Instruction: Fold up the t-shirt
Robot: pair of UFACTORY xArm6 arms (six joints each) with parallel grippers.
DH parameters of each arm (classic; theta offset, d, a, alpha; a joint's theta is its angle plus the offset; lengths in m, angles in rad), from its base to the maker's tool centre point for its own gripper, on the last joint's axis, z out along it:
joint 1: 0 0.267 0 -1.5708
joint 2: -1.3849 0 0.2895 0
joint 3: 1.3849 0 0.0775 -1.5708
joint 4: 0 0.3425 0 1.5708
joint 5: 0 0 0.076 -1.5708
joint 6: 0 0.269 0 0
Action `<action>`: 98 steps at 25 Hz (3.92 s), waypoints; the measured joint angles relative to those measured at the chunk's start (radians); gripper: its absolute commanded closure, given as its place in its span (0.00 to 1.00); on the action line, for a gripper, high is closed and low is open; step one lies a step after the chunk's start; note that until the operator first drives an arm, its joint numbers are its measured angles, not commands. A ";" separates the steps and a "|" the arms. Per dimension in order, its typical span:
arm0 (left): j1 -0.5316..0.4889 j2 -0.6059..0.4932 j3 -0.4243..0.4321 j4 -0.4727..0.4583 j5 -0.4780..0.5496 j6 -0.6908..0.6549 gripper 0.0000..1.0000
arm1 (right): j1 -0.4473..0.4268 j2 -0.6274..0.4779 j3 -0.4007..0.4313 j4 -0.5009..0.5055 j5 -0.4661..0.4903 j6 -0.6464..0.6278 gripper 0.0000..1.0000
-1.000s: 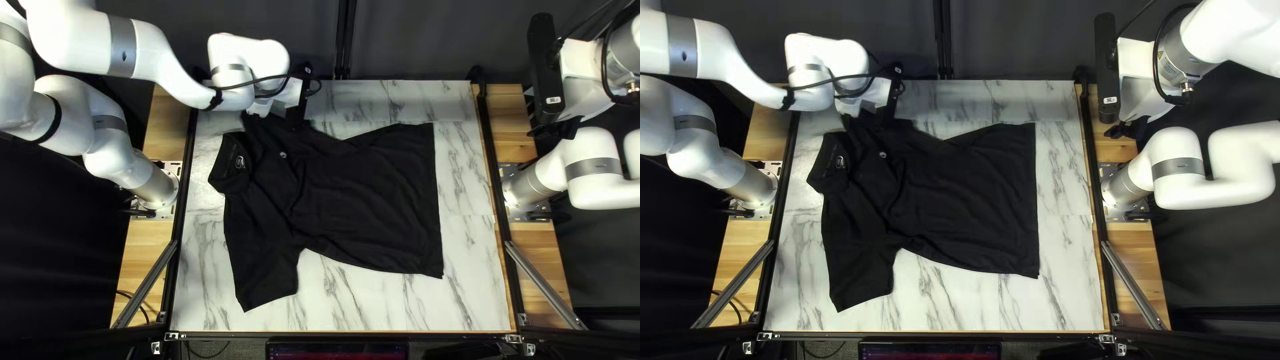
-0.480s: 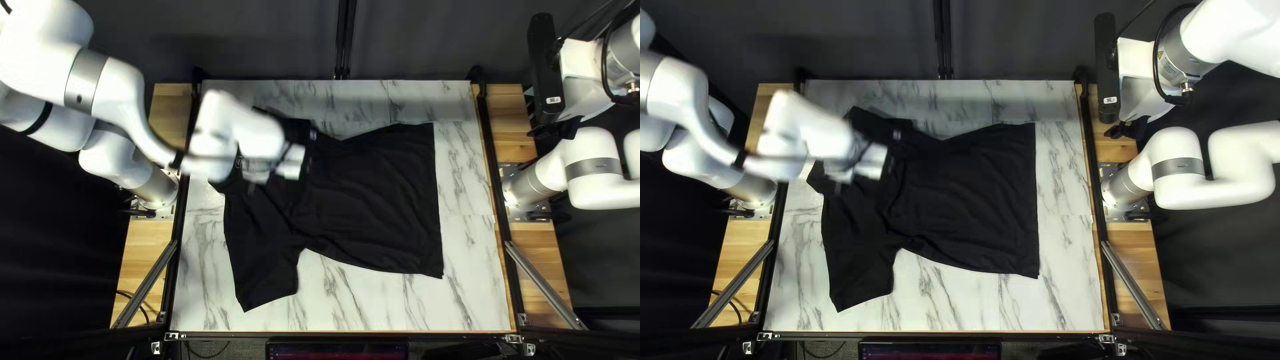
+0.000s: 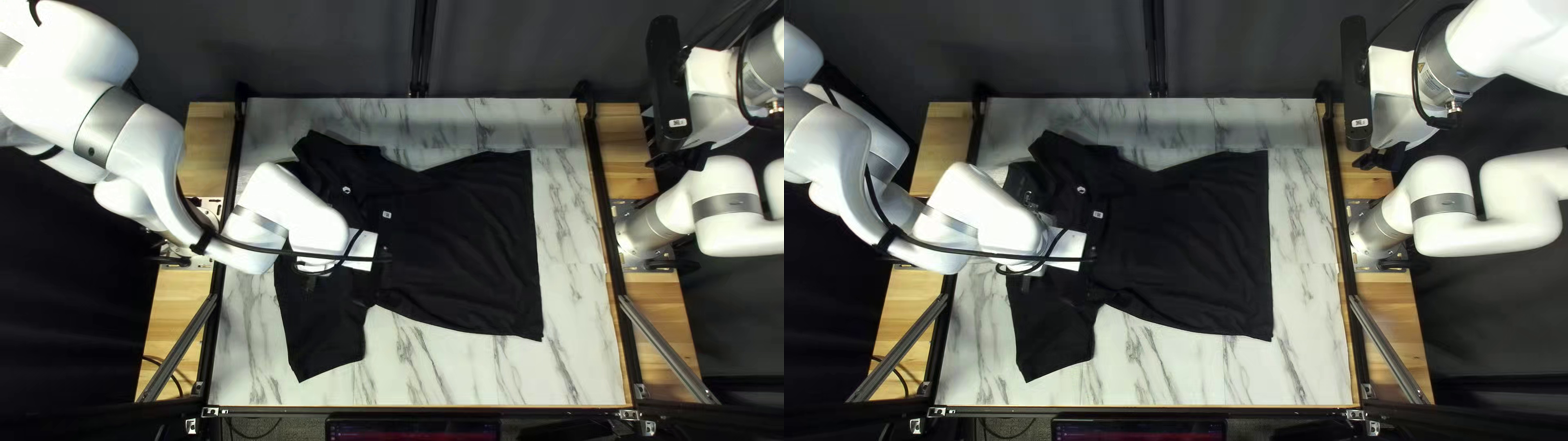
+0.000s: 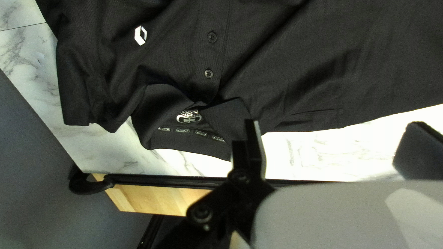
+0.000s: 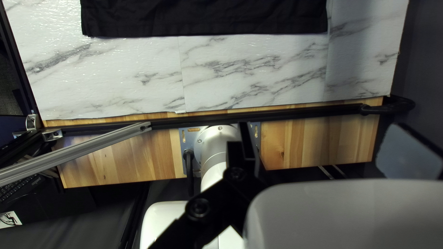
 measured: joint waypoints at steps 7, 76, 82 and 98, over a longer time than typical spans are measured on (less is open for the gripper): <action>-0.161 0.143 -0.092 -0.052 -0.098 -0.247 0.00 | 0.000 0.000 0.000 0.000 0.000 0.000 0.00; -0.326 0.457 -0.299 -0.071 -0.211 -0.734 1.00 | 0.000 0.000 0.000 0.000 0.000 0.000 0.00; -0.331 0.386 -0.240 -0.096 -0.152 -0.735 1.00 | 0.000 0.000 0.000 0.000 0.000 0.000 0.00; -0.332 0.431 -0.310 -0.101 -0.092 -0.731 0.95 | 0.000 0.000 0.000 0.000 0.000 0.000 0.00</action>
